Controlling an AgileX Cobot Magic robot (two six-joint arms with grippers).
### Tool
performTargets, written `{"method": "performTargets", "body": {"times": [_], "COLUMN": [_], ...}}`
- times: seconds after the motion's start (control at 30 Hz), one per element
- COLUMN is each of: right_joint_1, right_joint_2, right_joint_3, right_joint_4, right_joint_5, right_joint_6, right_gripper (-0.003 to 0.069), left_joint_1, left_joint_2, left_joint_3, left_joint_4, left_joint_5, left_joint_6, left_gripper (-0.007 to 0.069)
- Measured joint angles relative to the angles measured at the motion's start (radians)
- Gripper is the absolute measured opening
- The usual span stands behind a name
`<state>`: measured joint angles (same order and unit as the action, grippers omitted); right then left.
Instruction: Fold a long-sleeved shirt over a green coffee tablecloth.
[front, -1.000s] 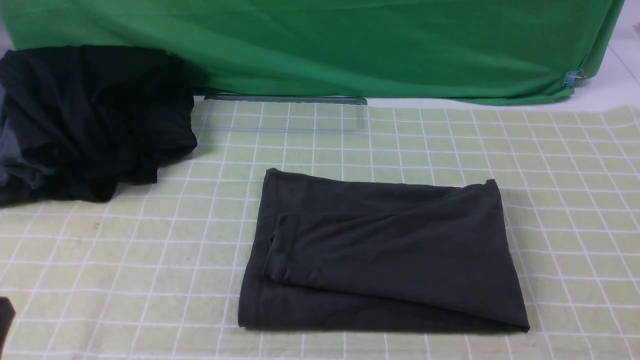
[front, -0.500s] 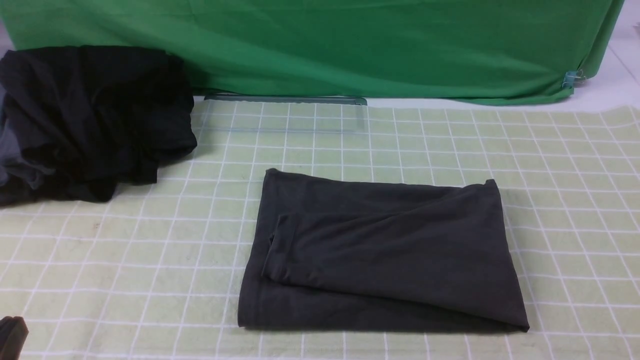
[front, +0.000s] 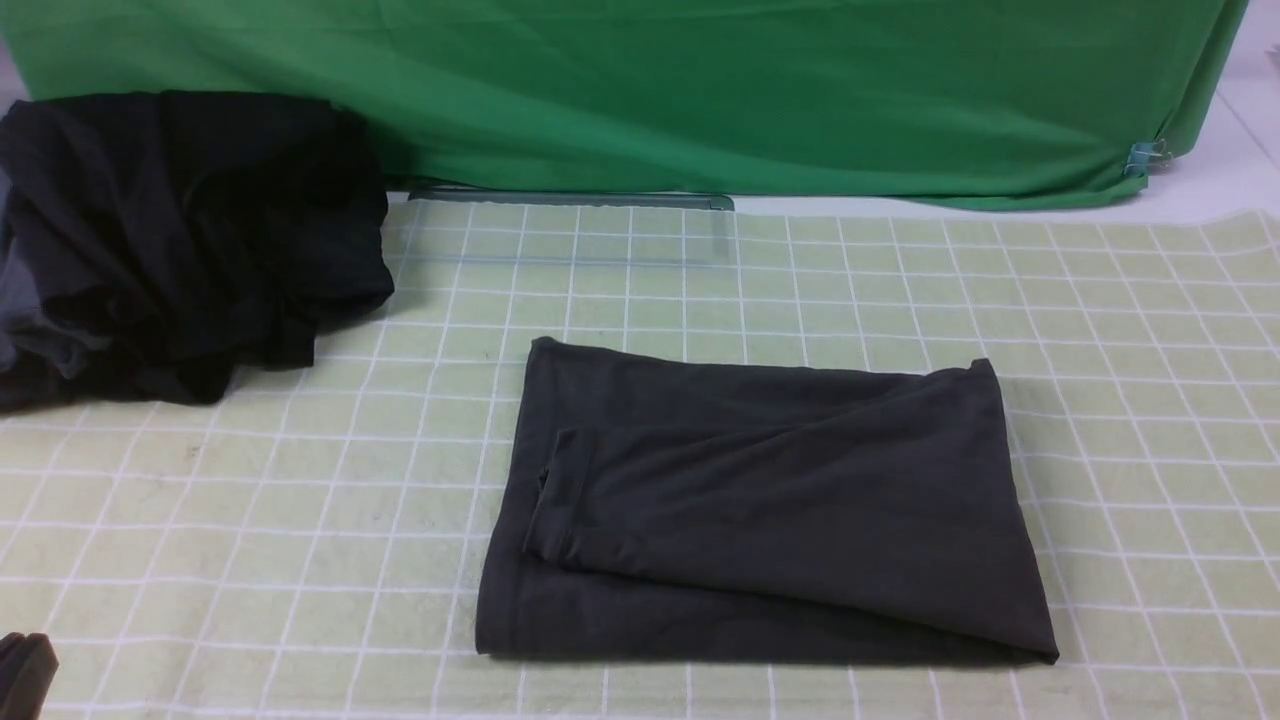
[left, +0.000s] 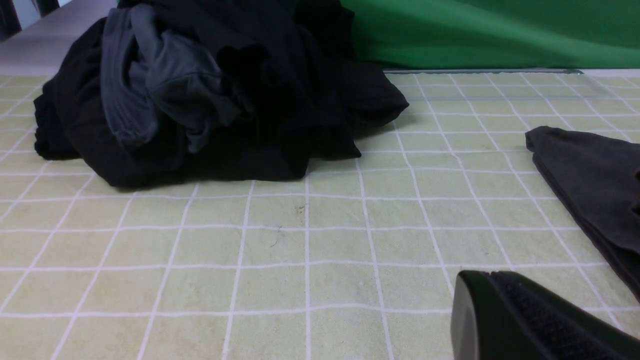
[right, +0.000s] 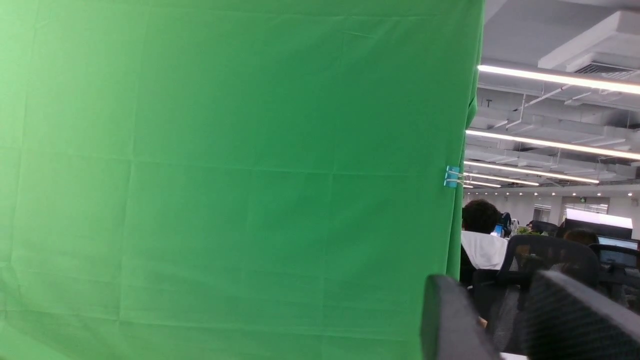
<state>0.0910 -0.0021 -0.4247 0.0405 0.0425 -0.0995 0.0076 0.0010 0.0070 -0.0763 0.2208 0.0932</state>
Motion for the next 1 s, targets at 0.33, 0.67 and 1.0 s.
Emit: {"method": "performTargets", "body": {"times": [0.33, 0.67, 1.0], "right_joint_1": [-0.035, -0.098, -0.1], "right_joint_2": [0.001, 0.003, 0.003], "right_joint_3": [0.07, 0.427, 0.434], "right_joint_4": [-0.003, -0.012, -0.021], "right_joint_5": [0.019, 0.149, 0.209], "right_joint_6": [-0.054, -0.116, -0.151], "right_gripper": [0.0236, 0.0239, 0.0241], "left_joint_1": [0.0, 0.0, 0.0], "left_joint_2": [0.0, 0.0, -0.002], "left_joint_3": [0.0, 0.0, 0.0], "left_joint_4": [0.0, 0.0, 0.008], "left_joint_5": [0.001, 0.002, 0.002], "left_joint_6": [0.0, 0.0, 0.001], "left_gripper": [0.0017, 0.0017, 0.0017]}}
